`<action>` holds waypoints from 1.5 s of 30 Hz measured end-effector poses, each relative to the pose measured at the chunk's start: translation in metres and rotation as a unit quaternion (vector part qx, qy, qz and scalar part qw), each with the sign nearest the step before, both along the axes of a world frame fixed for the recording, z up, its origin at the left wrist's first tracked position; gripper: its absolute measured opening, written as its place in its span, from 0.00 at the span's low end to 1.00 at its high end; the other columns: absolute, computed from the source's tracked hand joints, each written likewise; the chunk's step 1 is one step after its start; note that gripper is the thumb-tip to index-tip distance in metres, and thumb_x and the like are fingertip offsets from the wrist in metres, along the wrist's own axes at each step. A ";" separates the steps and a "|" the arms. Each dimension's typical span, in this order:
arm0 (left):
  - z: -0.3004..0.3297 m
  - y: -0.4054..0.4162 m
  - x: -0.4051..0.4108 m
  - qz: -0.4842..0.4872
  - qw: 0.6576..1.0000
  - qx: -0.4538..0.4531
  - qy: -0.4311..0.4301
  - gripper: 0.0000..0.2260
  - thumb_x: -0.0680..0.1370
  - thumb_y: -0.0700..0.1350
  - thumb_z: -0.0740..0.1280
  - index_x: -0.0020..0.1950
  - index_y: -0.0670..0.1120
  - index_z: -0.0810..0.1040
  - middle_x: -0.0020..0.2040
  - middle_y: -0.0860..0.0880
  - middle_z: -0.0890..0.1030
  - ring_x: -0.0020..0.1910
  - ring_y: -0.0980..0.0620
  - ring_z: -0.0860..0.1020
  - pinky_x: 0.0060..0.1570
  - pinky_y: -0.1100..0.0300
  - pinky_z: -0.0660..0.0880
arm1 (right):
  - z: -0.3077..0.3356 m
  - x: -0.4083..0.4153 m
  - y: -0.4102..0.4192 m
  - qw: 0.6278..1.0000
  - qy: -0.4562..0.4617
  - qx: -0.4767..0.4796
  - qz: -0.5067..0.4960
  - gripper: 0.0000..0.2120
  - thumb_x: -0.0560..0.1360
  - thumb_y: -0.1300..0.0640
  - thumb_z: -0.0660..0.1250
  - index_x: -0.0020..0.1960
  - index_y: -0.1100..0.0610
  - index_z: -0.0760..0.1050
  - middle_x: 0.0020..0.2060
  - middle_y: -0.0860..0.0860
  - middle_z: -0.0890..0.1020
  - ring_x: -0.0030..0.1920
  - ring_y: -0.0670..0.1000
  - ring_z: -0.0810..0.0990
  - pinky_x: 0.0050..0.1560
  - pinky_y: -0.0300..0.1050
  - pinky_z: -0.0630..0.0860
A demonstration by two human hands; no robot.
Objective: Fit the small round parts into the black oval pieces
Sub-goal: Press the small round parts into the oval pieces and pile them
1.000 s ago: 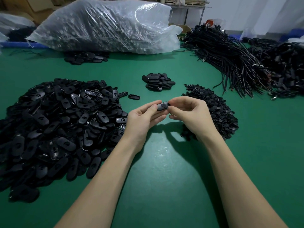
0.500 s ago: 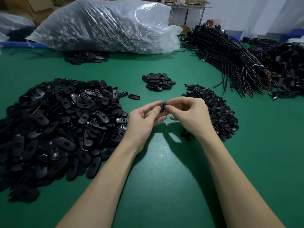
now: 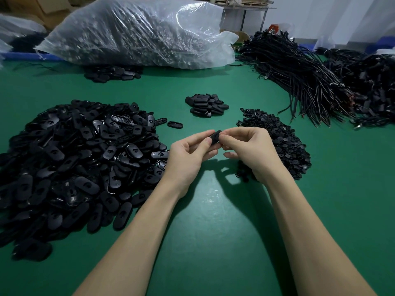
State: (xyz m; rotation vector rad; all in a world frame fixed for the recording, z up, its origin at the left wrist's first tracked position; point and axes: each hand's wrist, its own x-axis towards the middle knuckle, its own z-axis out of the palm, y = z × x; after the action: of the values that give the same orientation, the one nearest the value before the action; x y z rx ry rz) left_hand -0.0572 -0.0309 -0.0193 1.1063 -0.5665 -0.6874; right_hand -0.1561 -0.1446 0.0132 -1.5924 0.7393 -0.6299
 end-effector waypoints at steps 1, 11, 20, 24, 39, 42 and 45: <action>0.000 0.000 0.000 0.000 1.000 -0.001 0.000 0.10 0.82 0.35 0.64 0.60 0.42 0.81 0.52 0.48 0.87 0.53 0.50 0.85 0.51 0.64 0.80 | 0.000 0.000 0.000 1.000 0.000 -0.001 0.000 0.02 0.76 0.63 0.74 0.46 0.60 0.86 0.35 0.51 0.86 0.36 0.43 0.83 0.38 0.38 0.80; 0.000 0.002 0.000 -0.009 1.000 -0.011 0.005 0.09 0.82 0.35 0.64 0.58 0.43 0.82 0.51 0.47 0.87 0.53 0.49 0.85 0.51 0.65 0.80 | 0.004 -0.002 0.000 1.000 -0.002 -0.008 0.022 0.01 0.77 0.64 0.74 0.47 0.62 0.85 0.36 0.54 0.86 0.35 0.44 0.82 0.38 0.38 0.81; -0.002 0.003 0.001 -0.008 1.000 -0.007 -0.002 0.09 0.82 0.35 0.65 0.57 0.43 0.83 0.52 0.44 0.87 0.54 0.47 0.85 0.54 0.64 0.79 | 0.004 -0.001 0.000 0.998 0.029 -0.058 0.004 0.03 0.75 0.63 0.76 0.45 0.56 0.86 0.34 0.52 0.87 0.37 0.46 0.85 0.42 0.43 0.83; -0.002 0.004 0.004 -0.015 1.000 -0.004 -0.014 0.10 0.82 0.35 0.64 0.56 0.44 0.83 0.52 0.44 0.87 0.54 0.47 0.85 0.54 0.64 0.79 | 0.004 0.000 0.001 0.998 0.029 -0.058 -0.013 0.05 0.72 0.61 0.78 0.45 0.53 0.85 0.35 0.52 0.87 0.36 0.50 0.86 0.45 0.48 0.85; -0.005 0.005 0.008 -0.017 0.998 0.027 -0.047 0.06 0.79 0.36 0.69 0.52 0.45 0.84 0.45 0.48 0.87 0.44 0.53 0.84 0.50 0.63 0.79 | 0.008 -0.010 0.000 0.998 -0.001 0.028 0.059 0.06 0.70 0.63 0.80 0.45 0.61 0.84 0.38 0.57 0.87 0.39 0.50 0.87 0.41 0.38 0.82; -0.005 0.005 0.008 -0.016 0.998 0.029 -0.056 0.07 0.80 0.36 0.68 0.54 0.43 0.84 0.47 0.46 0.87 0.47 0.53 0.84 0.51 0.62 0.79 | 0.007 -0.009 0.002 0.998 -0.004 0.025 0.054 0.07 0.70 0.63 0.80 0.44 0.61 0.83 0.38 0.58 0.87 0.39 0.50 0.87 0.40 0.39 0.82; -0.006 0.005 0.008 -0.013 0.997 0.033 -0.065 0.07 0.81 0.35 0.67 0.55 0.42 0.84 0.50 0.45 0.87 0.49 0.51 0.84 0.54 0.61 0.79 | 0.007 -0.008 0.003 0.998 -0.008 0.039 0.055 0.06 0.71 0.64 0.79 0.44 0.61 0.83 0.38 0.59 0.87 0.39 0.51 0.87 0.40 0.39 0.83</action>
State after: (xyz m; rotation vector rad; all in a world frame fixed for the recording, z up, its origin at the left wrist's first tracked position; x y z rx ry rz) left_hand -0.0497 -0.0260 -0.0254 1.2128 -0.6752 -0.6628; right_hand -0.1638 -0.1416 0.0198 -1.5438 0.6512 -0.5278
